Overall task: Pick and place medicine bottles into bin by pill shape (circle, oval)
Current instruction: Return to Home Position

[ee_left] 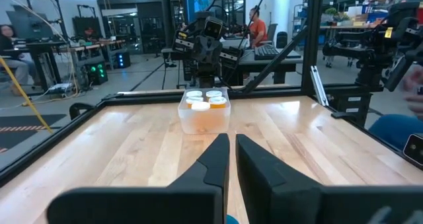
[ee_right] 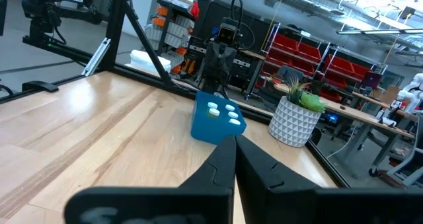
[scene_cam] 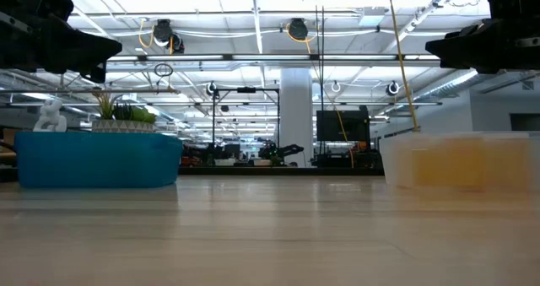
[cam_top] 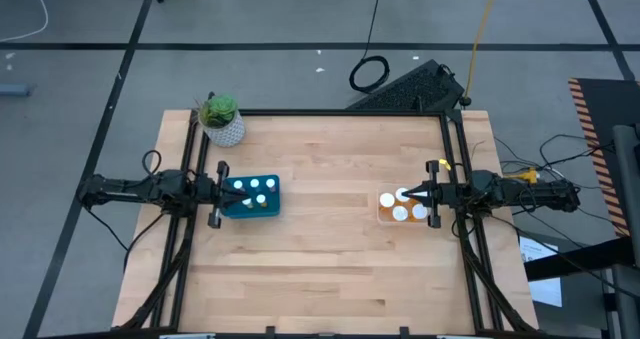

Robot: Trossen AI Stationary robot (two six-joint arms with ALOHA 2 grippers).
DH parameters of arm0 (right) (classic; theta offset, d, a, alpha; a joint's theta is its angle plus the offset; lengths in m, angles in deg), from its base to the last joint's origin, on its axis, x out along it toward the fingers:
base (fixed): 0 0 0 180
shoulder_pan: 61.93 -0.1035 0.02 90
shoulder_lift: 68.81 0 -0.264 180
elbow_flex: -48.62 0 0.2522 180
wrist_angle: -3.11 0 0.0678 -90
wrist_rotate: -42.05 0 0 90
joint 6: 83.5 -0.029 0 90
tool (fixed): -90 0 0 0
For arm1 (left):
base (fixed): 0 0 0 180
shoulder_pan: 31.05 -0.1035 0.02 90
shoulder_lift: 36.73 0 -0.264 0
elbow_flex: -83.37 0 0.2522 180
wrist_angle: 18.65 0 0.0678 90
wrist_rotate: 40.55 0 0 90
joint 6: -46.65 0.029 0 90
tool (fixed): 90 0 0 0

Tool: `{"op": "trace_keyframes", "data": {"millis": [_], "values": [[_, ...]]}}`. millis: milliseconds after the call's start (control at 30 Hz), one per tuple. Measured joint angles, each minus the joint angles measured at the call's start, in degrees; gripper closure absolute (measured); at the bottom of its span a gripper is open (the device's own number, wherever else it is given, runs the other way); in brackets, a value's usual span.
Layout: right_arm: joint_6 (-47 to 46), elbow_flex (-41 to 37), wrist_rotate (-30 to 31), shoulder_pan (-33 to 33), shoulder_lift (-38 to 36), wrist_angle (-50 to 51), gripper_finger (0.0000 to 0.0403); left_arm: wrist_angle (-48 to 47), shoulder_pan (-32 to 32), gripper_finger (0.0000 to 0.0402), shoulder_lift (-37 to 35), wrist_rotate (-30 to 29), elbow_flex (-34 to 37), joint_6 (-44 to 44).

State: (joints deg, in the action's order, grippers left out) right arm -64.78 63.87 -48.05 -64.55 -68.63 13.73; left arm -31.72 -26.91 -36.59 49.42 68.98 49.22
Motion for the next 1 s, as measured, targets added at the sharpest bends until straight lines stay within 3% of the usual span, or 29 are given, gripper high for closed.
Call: {"op": "trace_keyframes", "data": {"millis": [600, 767, 1000], "values": [[0.23, 0.0, 0.02, 0.0, 0.0, 0.0, 0.0403, 0.0, 0.0, 0.0371, 0.0, -0.02, 0.02, 0.09], [-8.46, 0.0, 0.0, -0.02, 0.0, 0.0, 0.0403, 0.0, 0.0, 0.0371, 0.0, -0.04, 0.02, 0.04], [-9.84, 0.0, 0.0, 0.0, 0.0, 0.0, 0.0403, 0.0, 0.0, 0.0371, 0.0, -0.04, 0.02, 0.09]]}}
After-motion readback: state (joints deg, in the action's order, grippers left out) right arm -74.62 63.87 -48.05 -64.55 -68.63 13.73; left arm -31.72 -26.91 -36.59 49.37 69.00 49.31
